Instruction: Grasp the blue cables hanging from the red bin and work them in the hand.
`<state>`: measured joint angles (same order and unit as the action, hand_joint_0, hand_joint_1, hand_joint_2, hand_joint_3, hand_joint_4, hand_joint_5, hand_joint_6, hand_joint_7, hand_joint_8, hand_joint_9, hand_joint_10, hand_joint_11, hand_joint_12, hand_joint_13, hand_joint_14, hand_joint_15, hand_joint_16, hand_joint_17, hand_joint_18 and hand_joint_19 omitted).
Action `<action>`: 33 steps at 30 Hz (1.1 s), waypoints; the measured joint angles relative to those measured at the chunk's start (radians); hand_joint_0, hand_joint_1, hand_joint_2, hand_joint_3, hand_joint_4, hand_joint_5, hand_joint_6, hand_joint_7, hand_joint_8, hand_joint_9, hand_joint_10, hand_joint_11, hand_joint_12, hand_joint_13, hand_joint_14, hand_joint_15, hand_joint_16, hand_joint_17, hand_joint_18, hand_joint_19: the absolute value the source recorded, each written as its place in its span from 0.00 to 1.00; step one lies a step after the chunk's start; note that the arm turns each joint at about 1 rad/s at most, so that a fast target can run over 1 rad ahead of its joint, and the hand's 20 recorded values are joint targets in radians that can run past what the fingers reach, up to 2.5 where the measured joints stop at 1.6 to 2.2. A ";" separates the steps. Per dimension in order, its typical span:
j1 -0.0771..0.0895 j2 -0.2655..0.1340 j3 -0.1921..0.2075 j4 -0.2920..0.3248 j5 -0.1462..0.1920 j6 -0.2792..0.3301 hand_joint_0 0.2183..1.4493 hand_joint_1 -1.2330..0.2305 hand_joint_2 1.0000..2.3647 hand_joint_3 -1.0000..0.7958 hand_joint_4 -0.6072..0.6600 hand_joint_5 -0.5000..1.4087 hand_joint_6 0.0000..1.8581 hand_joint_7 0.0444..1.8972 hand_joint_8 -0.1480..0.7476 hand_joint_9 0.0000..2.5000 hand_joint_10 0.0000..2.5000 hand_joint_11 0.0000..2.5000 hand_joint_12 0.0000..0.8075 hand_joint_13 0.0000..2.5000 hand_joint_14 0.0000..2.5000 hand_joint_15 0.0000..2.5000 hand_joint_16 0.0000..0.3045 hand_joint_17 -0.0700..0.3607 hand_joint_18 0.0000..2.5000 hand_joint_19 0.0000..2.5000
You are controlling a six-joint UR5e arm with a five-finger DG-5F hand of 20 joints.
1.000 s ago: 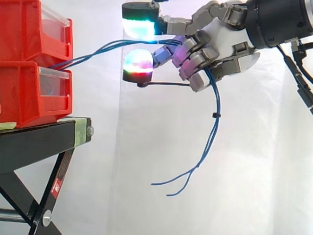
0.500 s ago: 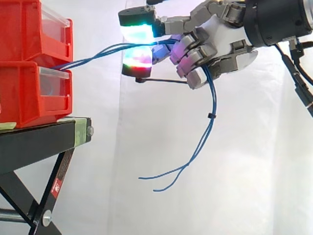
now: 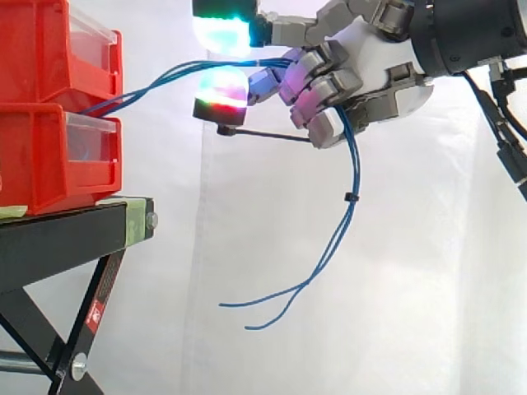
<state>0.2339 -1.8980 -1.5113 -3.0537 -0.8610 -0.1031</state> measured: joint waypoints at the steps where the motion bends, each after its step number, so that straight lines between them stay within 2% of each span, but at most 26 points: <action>1: 0.001 0.000 0.000 -0.005 0.000 0.001 0.46 0.39 0.01 0.14 0.68 0.34 0.28 0.65 0.73 0.77 1.00 1.00 0.87 0.83 1.00 0.83 0.69 0.53 0.97 0.31; 12: 0.002 0.000 -0.001 -0.037 -0.001 0.004 0.57 0.36 0.01 0.46 0.69 0.33 0.36 0.60 0.73 0.77 1.00 1.00 0.87 0.83 1.00 0.83 0.69 0.53 0.97 0.31; 20: 0.002 0.000 -0.001 -0.023 -0.001 0.004 0.58 0.38 0.02 0.52 0.69 0.34 0.38 0.59 0.73 0.77 1.00 1.00 0.87 0.83 1.00 0.83 0.69 0.53 0.97 0.31; 22: 0.002 -0.001 -0.001 -0.020 -0.001 0.004 0.56 0.38 0.02 0.57 0.69 0.34 0.37 0.60 0.73 0.77 1.00 1.00 0.87 0.83 1.00 0.83 0.69 0.53 0.97 0.31; 23: 0.002 0.000 -0.001 -0.019 -0.001 0.003 0.58 0.40 0.00 0.67 0.71 0.36 0.38 0.59 0.73 0.77 1.00 1.00 0.87 0.83 1.00 0.83 0.69 0.53 0.97 0.31; 24: 0.002 0.000 -0.001 -0.018 -0.001 0.003 0.53 0.40 0.15 0.64 0.72 0.37 0.38 0.59 0.73 0.77 1.00 1.00 0.87 0.83 1.00 0.83 0.69 0.53 0.97 0.31; 25: 0.002 0.000 -0.001 -0.017 -0.001 0.003 0.53 0.40 0.15 0.65 0.71 0.37 0.38 0.59 0.73 0.77 1.00 1.00 0.87 0.83 1.00 0.83 0.69 0.53 0.97 0.31; 27: 0.002 0.000 -0.001 -0.016 -0.001 0.003 0.50 0.40 0.23 0.64 0.71 0.38 0.36 0.61 0.73 0.77 1.00 1.00 0.87 0.83 1.00 0.83 0.69 0.53 0.97 0.31; 33: 0.002 0.000 0.000 0.002 -0.004 0.001 0.48 0.41 0.28 0.61 0.71 0.41 0.35 0.63 0.73 0.77 1.00 1.00 0.87 0.83 1.00 0.83 0.69 0.53 0.97 0.31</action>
<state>0.2362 -1.8979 -1.5112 -3.0519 -0.8651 -0.1017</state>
